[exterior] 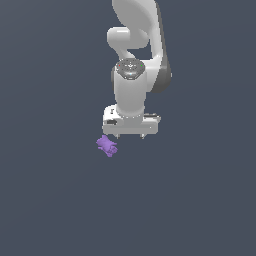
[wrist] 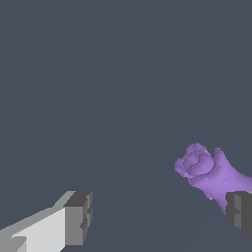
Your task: Pick up the object and move it to a goal position.
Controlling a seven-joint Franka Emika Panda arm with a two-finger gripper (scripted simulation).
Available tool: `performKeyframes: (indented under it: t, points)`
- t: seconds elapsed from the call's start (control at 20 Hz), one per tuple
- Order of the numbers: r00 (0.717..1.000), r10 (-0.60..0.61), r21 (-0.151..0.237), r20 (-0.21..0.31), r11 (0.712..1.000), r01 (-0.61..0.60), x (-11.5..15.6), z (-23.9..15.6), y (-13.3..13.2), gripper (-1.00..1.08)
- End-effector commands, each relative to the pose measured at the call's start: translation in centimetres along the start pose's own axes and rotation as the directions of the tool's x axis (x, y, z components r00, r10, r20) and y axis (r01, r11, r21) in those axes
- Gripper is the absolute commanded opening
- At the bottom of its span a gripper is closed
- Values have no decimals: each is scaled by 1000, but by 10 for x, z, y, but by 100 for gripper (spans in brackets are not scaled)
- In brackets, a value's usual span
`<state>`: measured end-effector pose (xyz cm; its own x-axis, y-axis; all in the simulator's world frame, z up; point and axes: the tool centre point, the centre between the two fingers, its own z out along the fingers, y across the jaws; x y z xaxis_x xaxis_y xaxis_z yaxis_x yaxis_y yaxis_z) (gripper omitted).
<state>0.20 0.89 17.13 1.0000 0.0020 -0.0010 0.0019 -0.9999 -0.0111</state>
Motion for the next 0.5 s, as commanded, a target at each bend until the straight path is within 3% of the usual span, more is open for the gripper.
performKeyframes:
  t: [0.0,0.45]
  points:
    - [1000,0,0,0,1000,0,0,0,0,100]
    - [1000,-11,-2,4,1000,11,-5,-8,-12,100]
